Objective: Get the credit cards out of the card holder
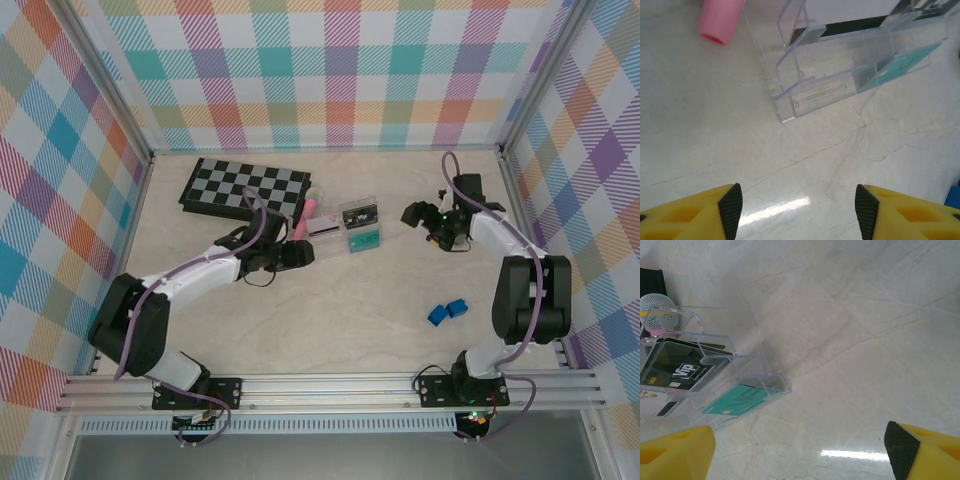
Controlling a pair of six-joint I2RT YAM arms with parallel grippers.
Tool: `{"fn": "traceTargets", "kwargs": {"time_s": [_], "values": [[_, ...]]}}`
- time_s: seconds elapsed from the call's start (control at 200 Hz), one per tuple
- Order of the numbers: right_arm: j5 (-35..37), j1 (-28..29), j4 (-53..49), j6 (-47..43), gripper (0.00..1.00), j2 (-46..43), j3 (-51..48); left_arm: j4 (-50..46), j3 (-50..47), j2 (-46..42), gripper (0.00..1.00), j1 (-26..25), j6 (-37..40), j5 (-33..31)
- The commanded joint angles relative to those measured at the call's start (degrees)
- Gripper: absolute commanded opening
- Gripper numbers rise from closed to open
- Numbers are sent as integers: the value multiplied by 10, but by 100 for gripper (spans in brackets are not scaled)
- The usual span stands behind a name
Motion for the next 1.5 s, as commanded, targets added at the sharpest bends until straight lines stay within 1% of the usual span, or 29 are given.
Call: {"fn": "traceTargets", "kwargs": {"time_s": [0.0,0.065,0.125,0.24,0.35,0.43,0.5,0.625,0.78,1.035,1.19,1.355,1.495], "values": [[-31,12,-21,11,89,16,15,56,10,37,56,-11,-37,10],[-32,14,-20,15,89,21,17,74,20,60,51,-17,-45,16],[-31,14,-22,18,89,24,20,84,30,79,47,-21,-51,4],[-30,14,-26,20,89,27,28,110,39,109,43,-22,-66,-12],[-30,14,-31,21,89,29,34,131,51,133,39,-24,-75,-4],[-32,14,-33,21,89,31,36,140,55,140,39,-27,-73,3],[-35,14,-34,21,89,31,35,136,56,144,41,-30,-61,6],[-36,14,-38,21,89,31,32,84,56,145,44,-40,-20,-31],[-33,14,-42,20,90,32,32,56,46,142,46,-57,13,-47],[-20,14,-46,22,90,34,39,66,71,173,39,-60,12,-79],[24,13,-68,18,90,37,61,69,104,202,35,-60,15,-93],[128,0,-108,14,91,57,113,55,155,236,32,-59,19,-109],[214,-21,-140,6,91,100,169,42,179,254,31,-60,15,-136]]}}
